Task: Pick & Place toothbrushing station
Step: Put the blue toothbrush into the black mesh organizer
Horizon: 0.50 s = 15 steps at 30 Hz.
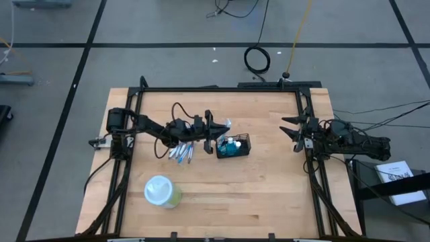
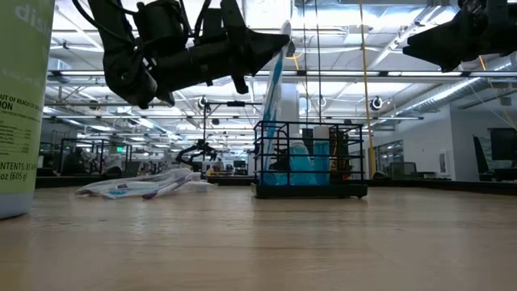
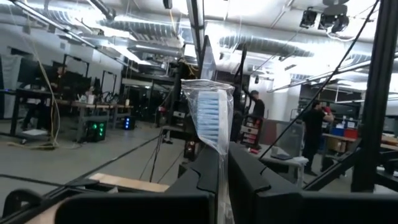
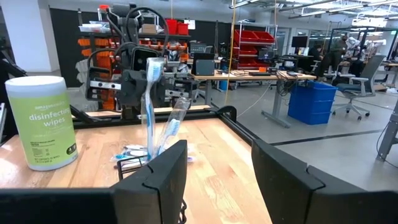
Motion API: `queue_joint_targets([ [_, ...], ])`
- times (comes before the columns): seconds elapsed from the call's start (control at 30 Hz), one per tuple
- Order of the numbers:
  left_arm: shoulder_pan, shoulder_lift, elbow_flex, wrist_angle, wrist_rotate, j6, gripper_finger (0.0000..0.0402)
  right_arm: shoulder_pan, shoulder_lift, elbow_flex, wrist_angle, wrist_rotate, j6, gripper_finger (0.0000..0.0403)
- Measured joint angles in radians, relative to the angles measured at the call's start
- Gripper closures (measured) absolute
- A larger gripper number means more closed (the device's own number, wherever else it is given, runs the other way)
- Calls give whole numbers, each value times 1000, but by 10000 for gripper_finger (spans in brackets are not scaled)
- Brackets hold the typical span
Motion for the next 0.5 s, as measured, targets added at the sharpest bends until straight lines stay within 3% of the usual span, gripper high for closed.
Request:
queue_joint_targets([
  [0.37,-8,1,0,-87,-63,0,391,0,0,0,0,0,0,232],
  [0.5,-22,0,0,-108,-130,-1,384,0,0,0,0,0,0,232],
])
